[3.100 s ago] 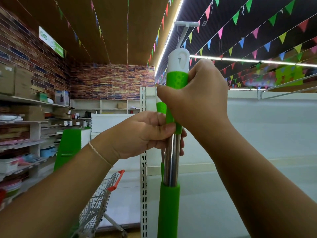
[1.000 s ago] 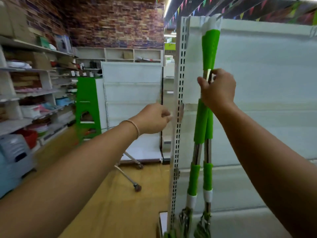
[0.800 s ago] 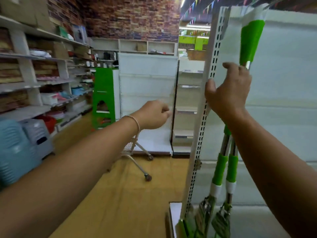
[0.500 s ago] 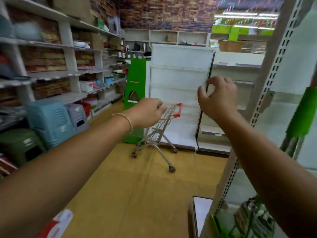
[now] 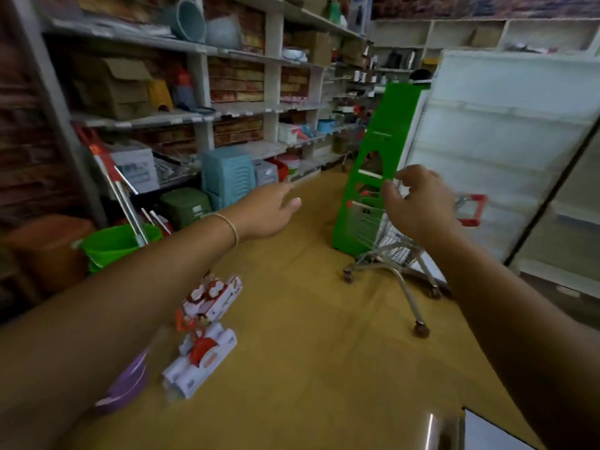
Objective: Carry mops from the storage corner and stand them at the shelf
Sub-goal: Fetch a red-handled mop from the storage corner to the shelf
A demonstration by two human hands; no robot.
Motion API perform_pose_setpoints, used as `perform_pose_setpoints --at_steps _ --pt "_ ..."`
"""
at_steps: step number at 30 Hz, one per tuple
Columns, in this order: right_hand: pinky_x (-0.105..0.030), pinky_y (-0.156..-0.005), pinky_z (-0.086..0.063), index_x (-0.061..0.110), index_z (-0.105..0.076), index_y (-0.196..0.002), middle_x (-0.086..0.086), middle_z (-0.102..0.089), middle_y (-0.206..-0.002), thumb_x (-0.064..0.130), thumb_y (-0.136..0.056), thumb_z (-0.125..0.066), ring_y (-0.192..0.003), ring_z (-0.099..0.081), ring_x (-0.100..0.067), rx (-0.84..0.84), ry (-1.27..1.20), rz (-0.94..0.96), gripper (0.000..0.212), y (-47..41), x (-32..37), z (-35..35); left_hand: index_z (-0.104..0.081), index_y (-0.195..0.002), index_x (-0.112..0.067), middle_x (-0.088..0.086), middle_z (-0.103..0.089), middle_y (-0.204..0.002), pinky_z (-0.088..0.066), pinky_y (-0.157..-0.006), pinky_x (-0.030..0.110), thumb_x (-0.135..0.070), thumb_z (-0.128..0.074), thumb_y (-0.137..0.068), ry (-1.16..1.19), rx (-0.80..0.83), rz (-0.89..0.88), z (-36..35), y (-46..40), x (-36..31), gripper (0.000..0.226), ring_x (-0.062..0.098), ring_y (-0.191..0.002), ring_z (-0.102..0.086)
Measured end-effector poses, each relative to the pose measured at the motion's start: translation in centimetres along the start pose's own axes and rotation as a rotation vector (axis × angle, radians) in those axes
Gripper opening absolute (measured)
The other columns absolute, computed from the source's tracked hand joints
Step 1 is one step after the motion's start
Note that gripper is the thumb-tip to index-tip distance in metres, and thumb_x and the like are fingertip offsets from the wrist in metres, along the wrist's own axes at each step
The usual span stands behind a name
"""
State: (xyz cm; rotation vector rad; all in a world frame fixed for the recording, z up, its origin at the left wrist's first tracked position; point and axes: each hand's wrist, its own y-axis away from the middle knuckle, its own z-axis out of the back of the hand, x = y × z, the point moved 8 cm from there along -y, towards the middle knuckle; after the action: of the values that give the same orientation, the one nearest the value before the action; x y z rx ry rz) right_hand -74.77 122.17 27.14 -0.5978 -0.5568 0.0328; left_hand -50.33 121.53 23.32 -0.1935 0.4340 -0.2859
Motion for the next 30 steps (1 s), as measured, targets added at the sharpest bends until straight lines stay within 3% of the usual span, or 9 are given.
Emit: perform_pose_setpoints --at_steps 3,8,16,21,25,30 --pt "-0.04 -0.086 -0.053 0.013 -0.061 -0.123 -0.011 -0.06 -0.12 0.047 -0.094 -0.054 -0.104 -0.06 -0.03 0.063 -0.032 0.007 0.045 -2.3 0.6 -5.3 -0.039 -0.144 -0.011 0.015 -0.049 -0.143 -0.042 -0.104 0.041 -0.039 -0.034 -0.104 -0.014 -0.004 0.047 0.1 -1.2 3.4 0.049 0.031 -0.126 -0.051" --pt "-0.035 -0.088 -0.047 0.013 -0.06 -0.127 -0.012 -0.061 -0.125 0.046 -0.095 -0.054 -0.111 -0.059 -0.031 0.155 -0.076 0.051 0.046 -7.6 1.0 -12.9 -0.031 -0.15 -0.013 0.012 -0.041 -0.151 -0.034 -0.108 0.037 -0.043 -0.033 -0.104 -0.03 -0.006 0.15 -0.3 -5.9 9.1 0.055 0.029 -0.136 -0.041" --pt "-0.036 -0.092 -0.047 0.013 -0.057 -0.131 -0.013 -0.058 -0.13 0.039 -0.096 -0.057 -0.115 -0.057 -0.03 0.215 -0.168 0.087 0.044 -18.2 0.4 -20.2 -0.033 -0.149 -0.012 0.012 -0.045 -0.148 -0.037 -0.105 0.037 -0.042 -0.03 -0.104 -0.073 0.011 0.245 -0.9 -17.0 13.9 0.054 0.03 -0.132 -0.045" --pt "-0.034 -0.09 -0.045 0.016 -0.056 -0.131 -0.012 -0.057 -0.131 0.04 -0.096 -0.055 -0.117 -0.055 -0.028 0.246 -0.174 0.11 0.043 -23.5 -0.6 -23.7 -0.052 -0.126 -0.011 0.011 -0.06 -0.116 -0.038 -0.078 0.033 -0.042 -0.029 -0.104 -0.095 0.025 0.241 -2.0 -22.6 15.5 0.044 0.023 -0.097 -0.054" --pt "-0.03 -0.085 -0.043 0.015 -0.056 -0.132 -0.011 -0.057 -0.13 0.041 -0.096 -0.055 -0.112 -0.058 -0.027 0.252 -0.165 0.115 0.044 -26.7 -1.4 -26.2 -0.055 -0.115 -0.01 0.008 -0.06 -0.107 -0.041 -0.078 0.035 -0.043 -0.029 -0.104 -0.099 0.026 0.235 -2.5 -27.1 16.9 0.043 0.023 -0.093 -0.054" --pt "-0.038 -0.1 -0.043 0.015 -0.05 -0.14 -0.011 -0.05 -0.142 0.042 -0.098 -0.052 -0.129 -0.048 -0.028 0.313 -0.103 0.132 0.05 -29.9 -2.3 -29.9 -0.053 -0.11 -0.015 -0.001 -0.051 -0.098 -0.035 -0.076 0.031 -0.042 -0.031 -0.104 -0.034 0.05 0.2 -5.0 -33.2 18.5 0.036 0.018 -0.092 -0.048"
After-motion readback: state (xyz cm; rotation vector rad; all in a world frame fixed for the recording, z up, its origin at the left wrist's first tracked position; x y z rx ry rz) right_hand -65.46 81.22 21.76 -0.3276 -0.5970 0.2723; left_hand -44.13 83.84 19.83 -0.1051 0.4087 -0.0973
